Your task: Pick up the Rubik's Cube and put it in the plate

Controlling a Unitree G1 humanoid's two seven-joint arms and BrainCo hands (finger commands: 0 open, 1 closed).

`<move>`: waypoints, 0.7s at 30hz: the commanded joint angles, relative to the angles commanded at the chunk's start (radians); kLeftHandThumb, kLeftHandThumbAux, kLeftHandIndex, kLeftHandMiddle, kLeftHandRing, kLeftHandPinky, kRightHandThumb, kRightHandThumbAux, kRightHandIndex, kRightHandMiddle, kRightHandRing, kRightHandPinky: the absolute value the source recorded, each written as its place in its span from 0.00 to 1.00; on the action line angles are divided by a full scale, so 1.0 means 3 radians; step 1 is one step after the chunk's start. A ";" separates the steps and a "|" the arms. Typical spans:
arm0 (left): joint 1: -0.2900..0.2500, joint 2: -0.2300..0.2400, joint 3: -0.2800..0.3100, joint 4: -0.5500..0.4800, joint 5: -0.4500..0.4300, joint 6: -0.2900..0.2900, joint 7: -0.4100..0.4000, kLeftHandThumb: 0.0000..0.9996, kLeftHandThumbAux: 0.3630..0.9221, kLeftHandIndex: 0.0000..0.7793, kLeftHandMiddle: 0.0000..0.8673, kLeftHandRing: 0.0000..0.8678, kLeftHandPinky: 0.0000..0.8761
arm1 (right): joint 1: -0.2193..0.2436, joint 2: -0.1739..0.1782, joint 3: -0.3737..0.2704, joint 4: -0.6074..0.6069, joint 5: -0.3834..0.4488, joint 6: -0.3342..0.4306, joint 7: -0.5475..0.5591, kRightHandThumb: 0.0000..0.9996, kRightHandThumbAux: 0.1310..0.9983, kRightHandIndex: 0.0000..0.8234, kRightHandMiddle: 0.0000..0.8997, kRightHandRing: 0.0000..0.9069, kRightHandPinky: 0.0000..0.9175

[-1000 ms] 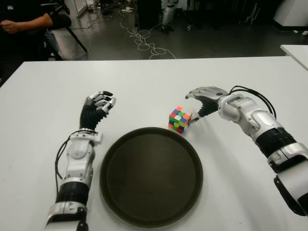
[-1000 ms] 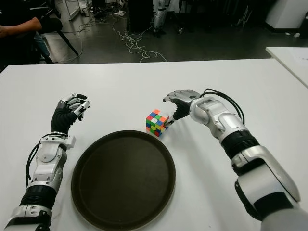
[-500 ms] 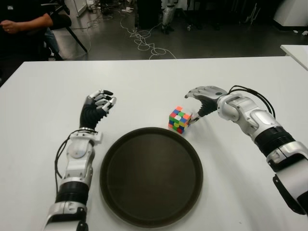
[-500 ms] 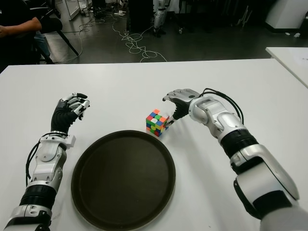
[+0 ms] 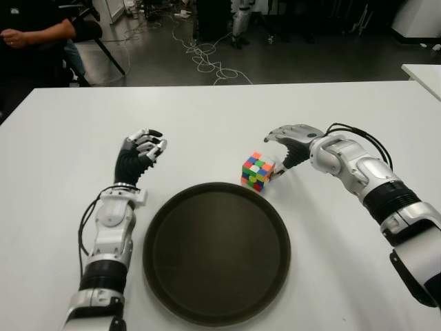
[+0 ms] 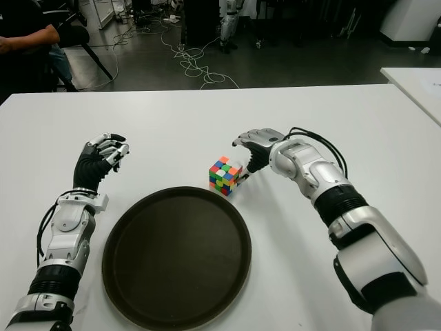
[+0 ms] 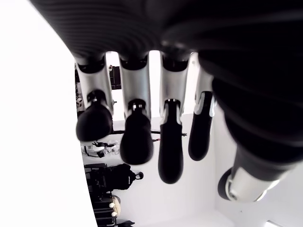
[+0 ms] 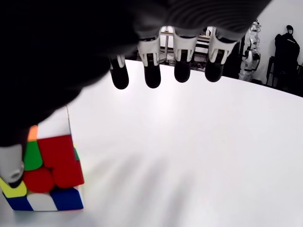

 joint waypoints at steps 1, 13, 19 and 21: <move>-0.0002 0.0000 0.0001 0.0006 0.0002 -0.0004 0.0002 0.84 0.54 0.53 0.66 0.84 0.87 | -0.0001 0.0000 0.0004 -0.0001 -0.0001 0.0006 0.0000 0.00 0.40 0.00 0.00 0.00 0.00; -0.0005 0.0003 0.0006 0.0028 -0.0009 -0.0008 -0.0014 0.84 0.54 0.53 0.65 0.83 0.86 | -0.0018 0.0008 0.0032 0.0051 0.0006 0.0019 -0.0039 0.00 0.41 0.00 0.00 0.00 0.00; -0.0005 -0.0005 0.0004 0.0028 -0.0025 -0.0027 -0.0035 0.84 0.54 0.53 0.66 0.83 0.86 | -0.0037 -0.0010 0.0029 0.0042 0.0016 0.0014 -0.0002 0.00 0.40 0.00 0.00 0.00 0.00; -0.0009 -0.0005 0.0004 0.0032 -0.0030 -0.0032 -0.0040 0.84 0.54 0.53 0.66 0.83 0.86 | -0.0031 -0.0029 0.0017 0.0010 0.0030 0.0004 0.0015 0.00 0.39 0.00 0.01 0.00 0.00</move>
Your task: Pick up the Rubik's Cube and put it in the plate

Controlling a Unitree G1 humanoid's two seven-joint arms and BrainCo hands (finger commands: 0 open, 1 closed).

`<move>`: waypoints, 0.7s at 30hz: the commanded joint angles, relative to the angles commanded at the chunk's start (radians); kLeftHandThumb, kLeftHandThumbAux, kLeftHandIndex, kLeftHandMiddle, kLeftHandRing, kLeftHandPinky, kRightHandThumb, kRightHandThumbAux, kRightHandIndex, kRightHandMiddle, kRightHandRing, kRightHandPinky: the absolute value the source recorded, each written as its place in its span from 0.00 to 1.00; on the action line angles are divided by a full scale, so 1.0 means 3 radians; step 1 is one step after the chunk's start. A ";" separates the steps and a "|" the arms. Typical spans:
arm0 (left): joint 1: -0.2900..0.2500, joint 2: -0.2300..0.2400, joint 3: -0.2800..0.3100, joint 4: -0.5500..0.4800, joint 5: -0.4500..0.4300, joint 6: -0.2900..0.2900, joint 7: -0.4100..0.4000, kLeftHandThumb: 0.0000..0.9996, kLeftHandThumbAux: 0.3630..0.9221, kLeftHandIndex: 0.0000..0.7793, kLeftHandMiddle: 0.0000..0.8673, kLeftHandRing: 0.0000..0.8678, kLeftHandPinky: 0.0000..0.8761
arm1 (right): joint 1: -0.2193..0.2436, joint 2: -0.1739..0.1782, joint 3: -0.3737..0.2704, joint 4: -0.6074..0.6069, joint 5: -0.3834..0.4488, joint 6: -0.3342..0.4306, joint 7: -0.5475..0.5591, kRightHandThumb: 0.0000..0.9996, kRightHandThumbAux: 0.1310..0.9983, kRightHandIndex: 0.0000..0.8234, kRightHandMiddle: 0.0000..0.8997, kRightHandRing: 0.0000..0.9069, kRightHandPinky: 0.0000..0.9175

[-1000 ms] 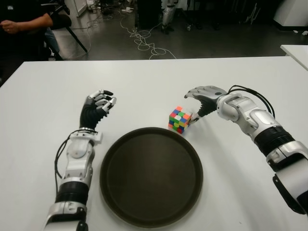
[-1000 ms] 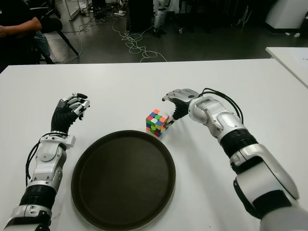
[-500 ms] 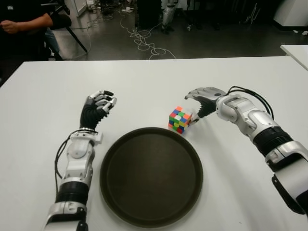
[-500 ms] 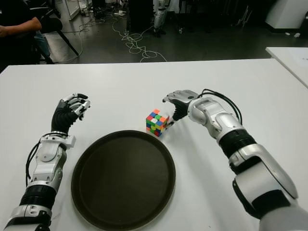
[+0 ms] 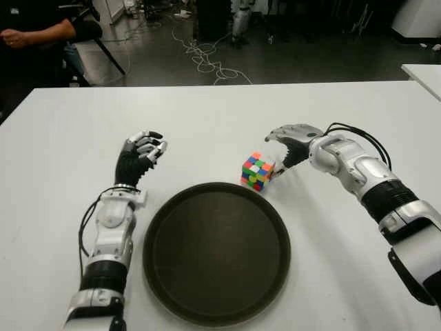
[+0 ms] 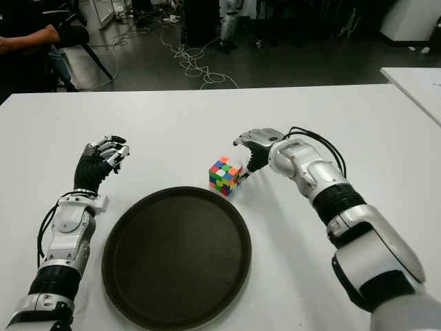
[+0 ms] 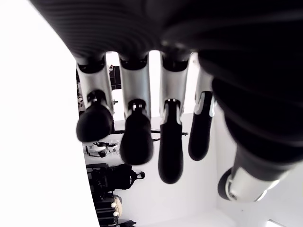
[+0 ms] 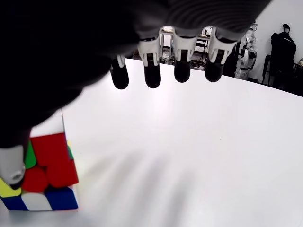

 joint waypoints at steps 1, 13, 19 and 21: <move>-0.0003 0.0001 0.0000 0.0003 -0.0001 0.0000 -0.0001 0.84 0.54 0.53 0.66 0.84 0.86 | 0.0006 -0.0013 -0.0008 -0.0020 0.0009 -0.0010 0.0007 0.00 0.39 0.00 0.01 0.00 0.00; -0.0022 0.0010 0.0013 0.0036 -0.0034 -0.0013 -0.0042 0.84 0.53 0.53 0.65 0.83 0.85 | 0.0037 -0.0118 -0.0122 -0.0177 0.0164 -0.0169 0.0101 0.00 0.37 0.00 0.04 0.02 0.00; -0.0015 0.0013 0.0013 0.0016 -0.0025 0.0031 -0.0029 0.84 0.54 0.53 0.65 0.83 0.85 | 0.0088 -0.0210 -0.0213 -0.0361 0.0256 -0.0211 0.0184 0.00 0.37 0.00 0.04 0.03 0.01; -0.0013 0.0015 0.0012 0.0012 -0.0022 0.0037 -0.0029 0.84 0.54 0.53 0.65 0.83 0.85 | 0.0114 -0.0255 -0.0250 -0.0463 0.0286 -0.0210 0.0236 0.00 0.37 0.00 0.05 0.03 0.00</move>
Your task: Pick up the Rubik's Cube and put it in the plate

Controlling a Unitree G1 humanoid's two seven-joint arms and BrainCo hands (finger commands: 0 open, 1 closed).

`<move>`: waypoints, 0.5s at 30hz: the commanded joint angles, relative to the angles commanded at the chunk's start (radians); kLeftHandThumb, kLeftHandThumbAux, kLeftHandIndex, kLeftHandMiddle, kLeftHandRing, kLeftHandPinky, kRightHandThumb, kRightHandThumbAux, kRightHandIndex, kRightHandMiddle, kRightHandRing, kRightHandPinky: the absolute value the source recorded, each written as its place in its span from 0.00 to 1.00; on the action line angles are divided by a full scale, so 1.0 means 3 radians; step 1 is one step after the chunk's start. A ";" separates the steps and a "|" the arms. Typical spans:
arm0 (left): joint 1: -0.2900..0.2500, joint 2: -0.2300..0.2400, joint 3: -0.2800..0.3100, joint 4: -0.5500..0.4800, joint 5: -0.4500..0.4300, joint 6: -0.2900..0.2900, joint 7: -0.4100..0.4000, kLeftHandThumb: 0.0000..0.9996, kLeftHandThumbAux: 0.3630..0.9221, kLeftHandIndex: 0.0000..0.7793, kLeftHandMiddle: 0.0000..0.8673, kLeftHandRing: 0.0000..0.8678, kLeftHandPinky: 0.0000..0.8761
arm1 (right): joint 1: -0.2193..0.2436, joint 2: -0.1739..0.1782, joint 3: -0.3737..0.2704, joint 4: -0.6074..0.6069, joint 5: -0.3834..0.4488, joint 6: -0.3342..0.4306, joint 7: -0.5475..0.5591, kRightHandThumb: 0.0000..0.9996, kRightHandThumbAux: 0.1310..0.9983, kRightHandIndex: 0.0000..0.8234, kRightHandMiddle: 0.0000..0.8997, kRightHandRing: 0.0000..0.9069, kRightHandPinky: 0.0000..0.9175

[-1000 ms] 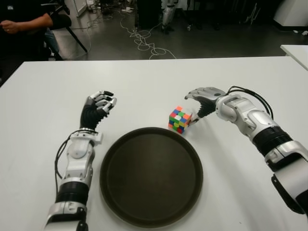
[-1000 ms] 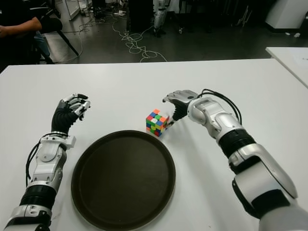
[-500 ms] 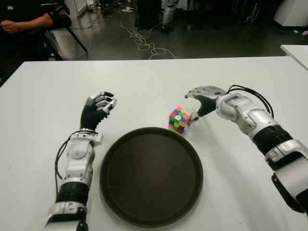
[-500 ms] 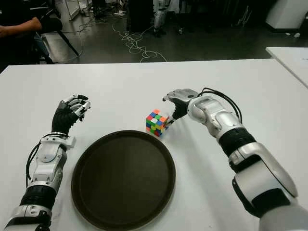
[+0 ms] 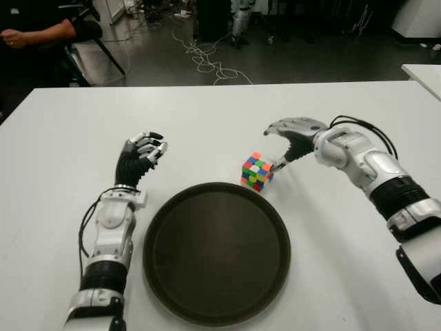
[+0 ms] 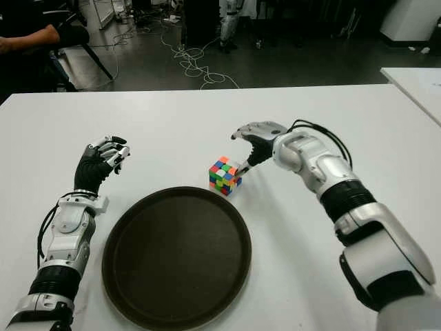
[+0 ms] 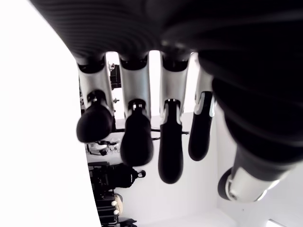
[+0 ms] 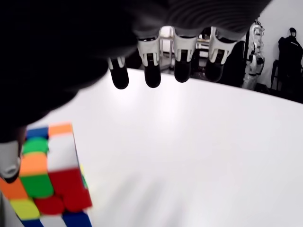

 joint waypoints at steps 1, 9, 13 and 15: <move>0.0001 0.0001 0.0000 -0.0001 0.0001 0.0000 -0.0001 0.84 0.54 0.53 0.65 0.83 0.85 | 0.0008 -0.0010 -0.0008 -0.0030 0.0005 0.0007 0.0016 0.00 0.37 0.00 0.05 0.03 0.00; -0.0013 0.0017 -0.0008 0.0035 0.0028 -0.0044 0.0002 0.84 0.53 0.53 0.66 0.84 0.87 | 0.0102 -0.0137 -0.0109 -0.0371 0.0054 0.0094 0.0183 0.00 0.36 0.00 0.06 0.03 0.02; -0.0018 0.0021 -0.0009 0.0058 0.0037 -0.0077 -0.0002 0.84 0.54 0.53 0.66 0.84 0.86 | 0.0159 -0.0190 -0.0158 -0.0557 0.0067 0.0161 0.0263 0.00 0.36 0.00 0.06 0.04 0.02; -0.0021 0.0022 -0.0009 0.0067 0.0036 -0.0089 -0.0006 0.84 0.54 0.53 0.66 0.83 0.86 | 0.0179 -0.0199 -0.0177 -0.0612 0.0065 0.0193 0.0287 0.00 0.36 0.00 0.06 0.05 0.03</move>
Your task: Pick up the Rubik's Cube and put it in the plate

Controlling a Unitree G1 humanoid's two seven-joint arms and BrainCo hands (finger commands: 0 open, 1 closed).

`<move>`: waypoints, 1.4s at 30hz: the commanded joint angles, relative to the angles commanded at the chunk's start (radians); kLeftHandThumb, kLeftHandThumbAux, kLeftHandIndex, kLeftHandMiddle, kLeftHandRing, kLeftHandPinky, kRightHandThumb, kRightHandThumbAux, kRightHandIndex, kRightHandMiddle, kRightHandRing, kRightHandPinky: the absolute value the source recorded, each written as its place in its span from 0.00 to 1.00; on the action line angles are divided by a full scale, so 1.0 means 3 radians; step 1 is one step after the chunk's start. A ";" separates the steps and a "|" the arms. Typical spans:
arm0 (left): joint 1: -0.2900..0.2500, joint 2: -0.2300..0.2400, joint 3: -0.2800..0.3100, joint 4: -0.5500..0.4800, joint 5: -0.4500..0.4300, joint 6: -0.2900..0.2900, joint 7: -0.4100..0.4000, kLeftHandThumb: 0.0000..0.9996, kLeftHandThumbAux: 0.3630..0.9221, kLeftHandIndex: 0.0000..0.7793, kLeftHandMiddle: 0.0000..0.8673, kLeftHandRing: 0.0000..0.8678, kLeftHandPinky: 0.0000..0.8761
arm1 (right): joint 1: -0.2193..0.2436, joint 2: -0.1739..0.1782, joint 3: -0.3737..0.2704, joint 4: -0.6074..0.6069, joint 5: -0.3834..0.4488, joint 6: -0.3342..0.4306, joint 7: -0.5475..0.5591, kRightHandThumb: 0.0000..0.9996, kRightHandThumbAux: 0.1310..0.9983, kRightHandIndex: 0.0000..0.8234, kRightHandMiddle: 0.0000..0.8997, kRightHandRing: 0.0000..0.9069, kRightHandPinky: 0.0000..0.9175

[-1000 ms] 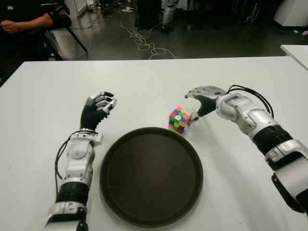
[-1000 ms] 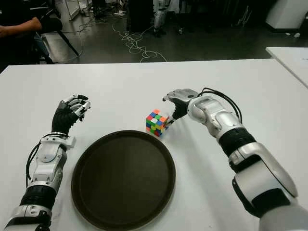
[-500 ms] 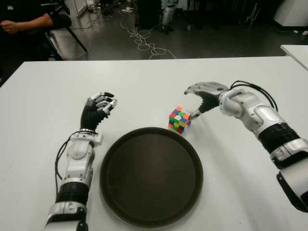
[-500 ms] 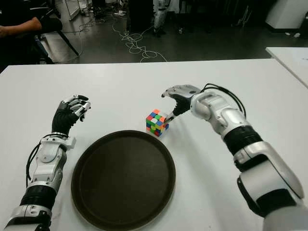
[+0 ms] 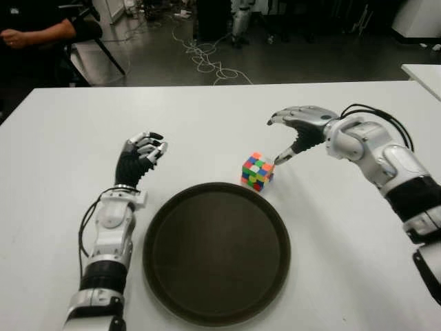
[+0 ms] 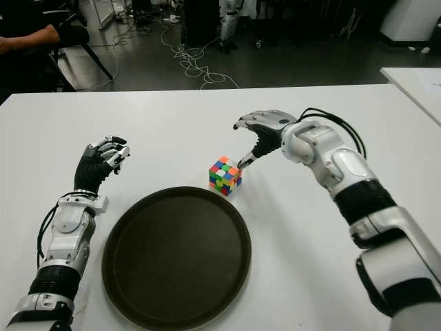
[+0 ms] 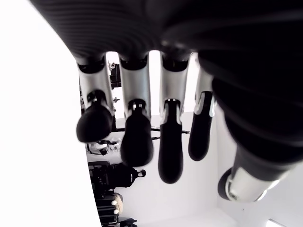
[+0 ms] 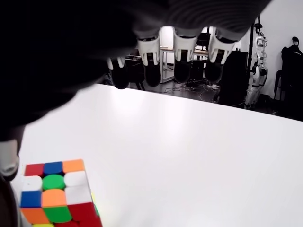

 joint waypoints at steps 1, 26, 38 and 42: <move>-0.0002 0.0000 0.0000 0.0005 -0.0001 -0.0004 -0.0001 0.84 0.54 0.53 0.65 0.83 0.86 | 0.0008 -0.0002 -0.0009 -0.0021 -0.0002 0.0013 0.0009 0.00 0.36 0.00 0.07 0.05 0.03; 0.0012 -0.0021 -0.0005 -0.0029 -0.0006 0.0028 0.0019 0.84 0.54 0.53 0.66 0.84 0.86 | -0.0055 0.0130 0.0082 0.0265 0.0025 -0.0033 0.0026 0.00 0.35 0.00 0.09 0.09 0.07; 0.0014 -0.0022 -0.0004 -0.0039 -0.0010 0.0024 0.0016 0.84 0.53 0.53 0.66 0.84 0.86 | -0.0095 0.0215 0.0175 0.0434 0.0003 -0.0159 -0.0017 0.00 0.35 0.00 0.11 0.11 0.07; 0.0010 -0.0018 -0.0004 -0.0032 -0.0015 0.0018 0.0006 0.84 0.54 0.53 0.66 0.83 0.86 | -0.0098 0.0232 0.0201 0.0431 -0.0021 -0.0174 -0.0021 0.00 0.35 0.00 0.10 0.09 0.06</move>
